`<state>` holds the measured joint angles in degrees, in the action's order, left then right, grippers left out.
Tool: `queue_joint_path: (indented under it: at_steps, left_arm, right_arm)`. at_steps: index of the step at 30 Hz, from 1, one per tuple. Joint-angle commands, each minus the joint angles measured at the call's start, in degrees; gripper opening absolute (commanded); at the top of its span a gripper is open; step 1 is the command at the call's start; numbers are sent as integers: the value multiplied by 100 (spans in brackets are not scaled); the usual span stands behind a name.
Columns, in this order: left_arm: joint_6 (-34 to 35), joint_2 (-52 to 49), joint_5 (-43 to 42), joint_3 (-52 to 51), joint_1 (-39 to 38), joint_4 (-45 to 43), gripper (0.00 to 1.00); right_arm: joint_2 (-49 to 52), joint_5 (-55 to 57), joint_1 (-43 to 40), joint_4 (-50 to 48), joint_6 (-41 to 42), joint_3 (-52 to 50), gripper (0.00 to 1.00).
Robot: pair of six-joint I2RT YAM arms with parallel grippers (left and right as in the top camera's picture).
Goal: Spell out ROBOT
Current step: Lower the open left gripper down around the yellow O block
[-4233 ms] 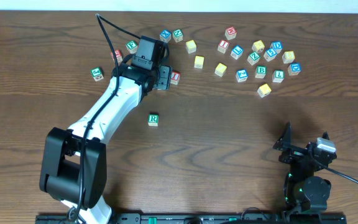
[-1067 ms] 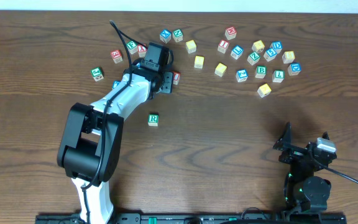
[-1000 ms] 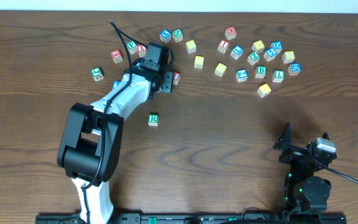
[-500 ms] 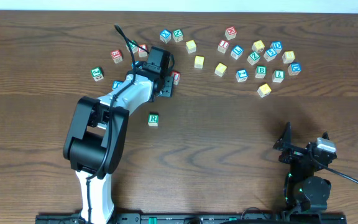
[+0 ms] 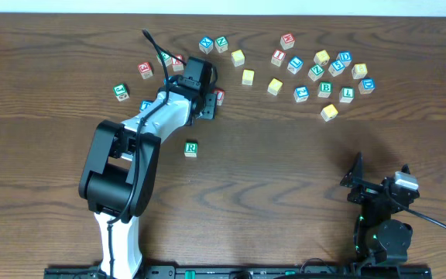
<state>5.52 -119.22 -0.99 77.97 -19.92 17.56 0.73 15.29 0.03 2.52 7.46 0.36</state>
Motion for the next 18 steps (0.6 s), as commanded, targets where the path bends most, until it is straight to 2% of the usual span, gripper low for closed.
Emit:
queue_joint_path:
  at_steps: [1,8,18]
  left_arm:
    - [-79,-13,17,260,24,0,59]
    - [-79,-13,17,269,24,79,46]
    - [-79,-13,17,269,24,166,46]
  right_arm:
    - [-13,68,81,24,83,-4,99]
    - [-13,68,81,24,83,-4,99]
    - [-13,68,81,24,83,-4,99]
